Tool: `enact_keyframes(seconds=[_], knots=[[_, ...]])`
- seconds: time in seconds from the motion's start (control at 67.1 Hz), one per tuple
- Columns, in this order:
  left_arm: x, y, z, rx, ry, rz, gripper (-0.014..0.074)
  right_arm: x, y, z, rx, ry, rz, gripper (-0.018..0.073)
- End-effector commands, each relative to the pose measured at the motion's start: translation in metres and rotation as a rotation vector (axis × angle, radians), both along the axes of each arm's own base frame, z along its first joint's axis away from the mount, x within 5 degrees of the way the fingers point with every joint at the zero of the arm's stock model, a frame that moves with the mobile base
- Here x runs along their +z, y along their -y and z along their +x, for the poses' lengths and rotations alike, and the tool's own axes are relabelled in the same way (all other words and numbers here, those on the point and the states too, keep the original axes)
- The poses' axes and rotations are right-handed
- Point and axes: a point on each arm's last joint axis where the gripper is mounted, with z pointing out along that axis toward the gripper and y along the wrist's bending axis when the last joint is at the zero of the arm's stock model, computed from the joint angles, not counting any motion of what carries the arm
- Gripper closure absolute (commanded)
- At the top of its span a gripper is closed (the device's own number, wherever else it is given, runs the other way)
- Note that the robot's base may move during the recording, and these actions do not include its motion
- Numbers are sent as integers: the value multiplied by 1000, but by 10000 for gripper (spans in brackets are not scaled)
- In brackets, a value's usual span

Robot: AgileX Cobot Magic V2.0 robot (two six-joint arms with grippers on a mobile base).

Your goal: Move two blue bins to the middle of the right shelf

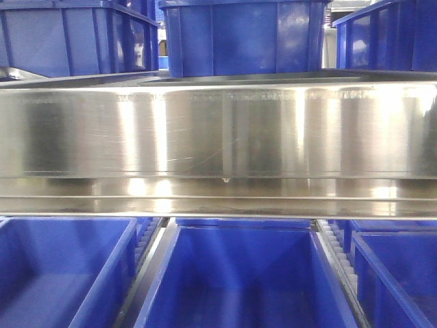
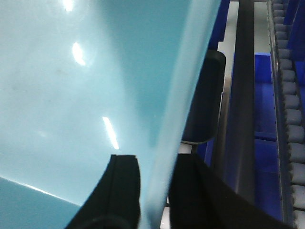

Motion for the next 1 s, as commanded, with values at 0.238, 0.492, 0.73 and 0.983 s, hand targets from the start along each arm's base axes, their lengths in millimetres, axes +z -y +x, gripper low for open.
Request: enact_keyframes(seconds=[0.238, 0.492, 0.73, 0.983], knots=[[27, 2, -8, -22, 157, -136, 707, 8, 2, 0, -10, 53, 9, 713], [27, 2, -8, -21, 156, -134, 707, 8, 2, 0, -10, 53, 9, 713], [27, 2, -8, -21, 156, -134, 707, 8, 2, 0, -10, 53, 9, 713], [27, 2, -8, -21, 156, -134, 707, 8, 2, 0, -10, 53, 9, 713]])
